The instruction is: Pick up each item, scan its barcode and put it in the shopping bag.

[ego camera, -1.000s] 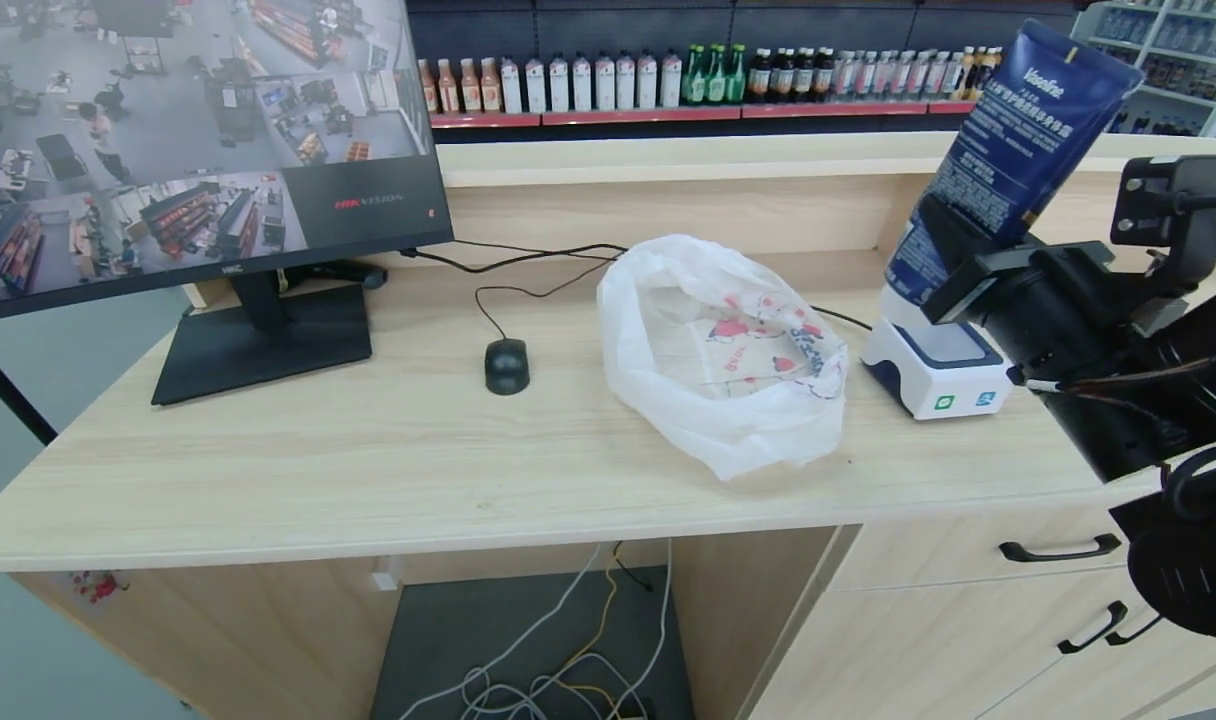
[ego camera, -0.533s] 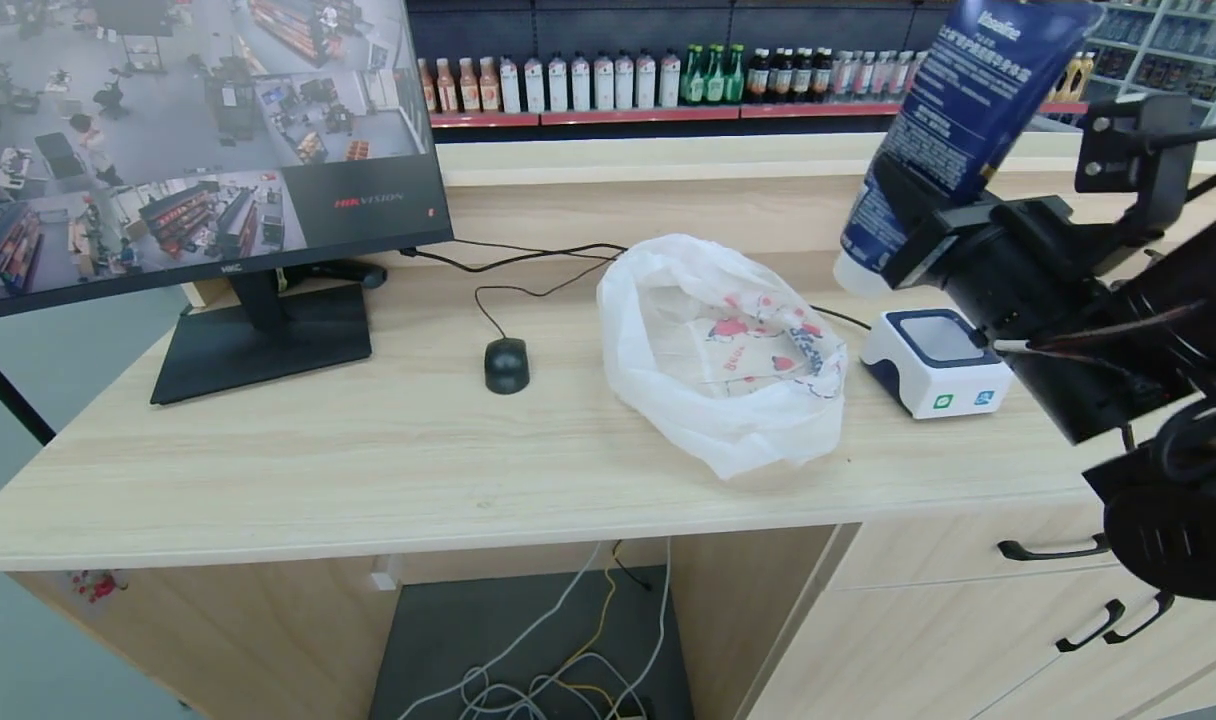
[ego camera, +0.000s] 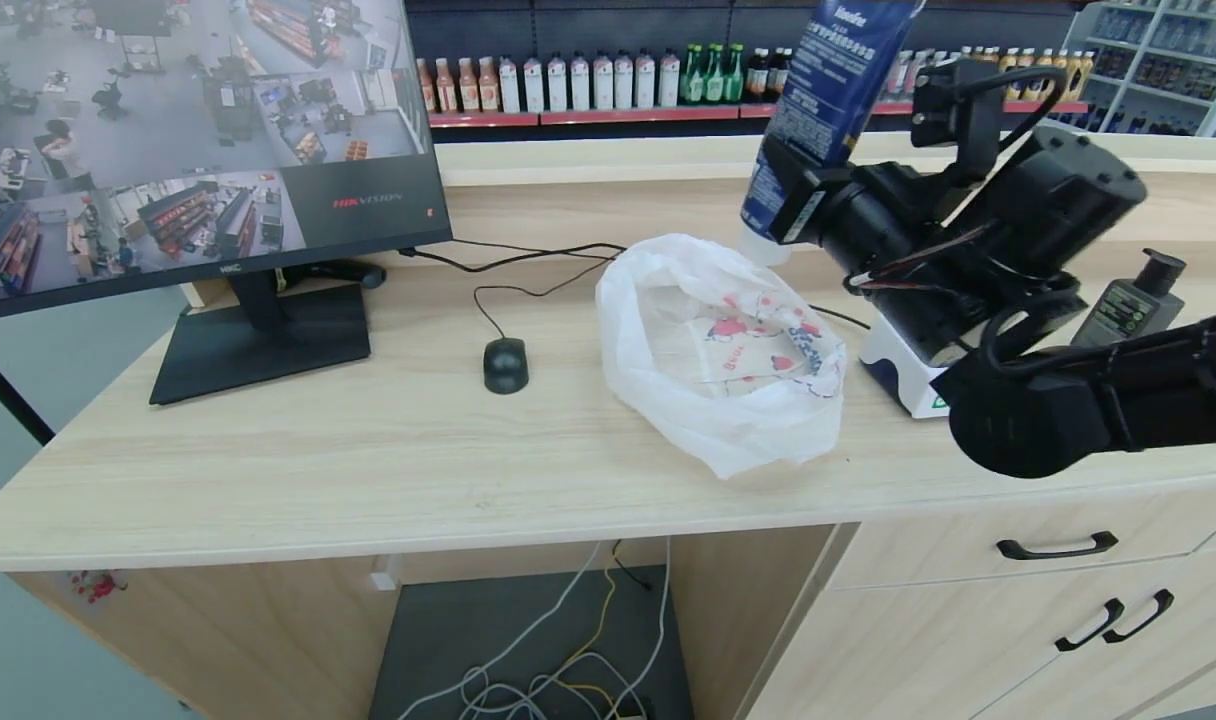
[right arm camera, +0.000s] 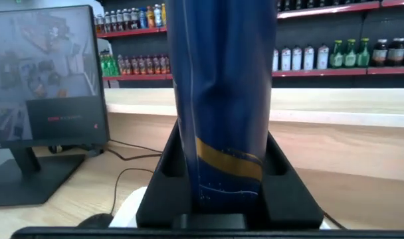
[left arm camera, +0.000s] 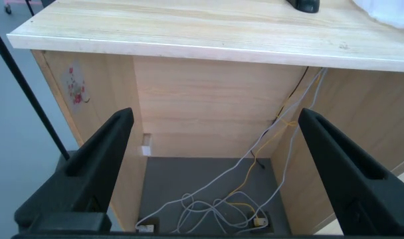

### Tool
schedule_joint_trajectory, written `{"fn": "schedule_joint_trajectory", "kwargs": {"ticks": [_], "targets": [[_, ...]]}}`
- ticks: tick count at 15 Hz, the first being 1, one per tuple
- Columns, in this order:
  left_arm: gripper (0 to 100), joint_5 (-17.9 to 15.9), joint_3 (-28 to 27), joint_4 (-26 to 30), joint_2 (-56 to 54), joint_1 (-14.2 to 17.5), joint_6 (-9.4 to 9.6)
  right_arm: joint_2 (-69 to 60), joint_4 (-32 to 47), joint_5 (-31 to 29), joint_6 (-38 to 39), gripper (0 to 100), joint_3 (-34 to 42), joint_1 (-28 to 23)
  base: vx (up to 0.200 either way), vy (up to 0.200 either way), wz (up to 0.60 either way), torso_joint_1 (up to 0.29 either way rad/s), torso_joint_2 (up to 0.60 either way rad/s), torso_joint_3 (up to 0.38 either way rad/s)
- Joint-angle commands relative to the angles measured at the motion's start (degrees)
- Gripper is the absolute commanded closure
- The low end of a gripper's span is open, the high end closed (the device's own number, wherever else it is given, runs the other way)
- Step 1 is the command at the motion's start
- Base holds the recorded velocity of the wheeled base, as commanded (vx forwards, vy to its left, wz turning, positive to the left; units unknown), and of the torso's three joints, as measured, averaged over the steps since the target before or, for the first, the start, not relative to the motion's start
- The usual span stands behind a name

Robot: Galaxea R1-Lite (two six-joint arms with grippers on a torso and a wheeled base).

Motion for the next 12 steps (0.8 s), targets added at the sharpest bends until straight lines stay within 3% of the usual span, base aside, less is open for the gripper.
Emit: {"fn": "schedule_joint_trajectory", "kwargs": {"ticks": [1, 8, 12], "targets": [[0, 0.0, 0.0, 0.0, 0.0, 0.0, 0.07, 6.8, 0.0, 0.3, 0.2, 100, -4.6, 1.0, 0.0, 0.0, 0.0, 0.0, 0.0, 0.0], [0, 0.0, 0.0, 0.0, 0.0, 0.0, -0.02, 16.2, 0.1, -0.1, 1.3, 100, -12.9, 3.6, 0.0, 0.0, 0.0, 0.0, 0.0, 0.0], [0, 0.0, 0.0, 0.0, 0.0, 0.0, -0.02, 17.3, 1.1, -0.7, 0.9, 100, -13.0, 3.0, 0.0, 0.0, 0.0, 0.0, 0.0, 0.0]]}}
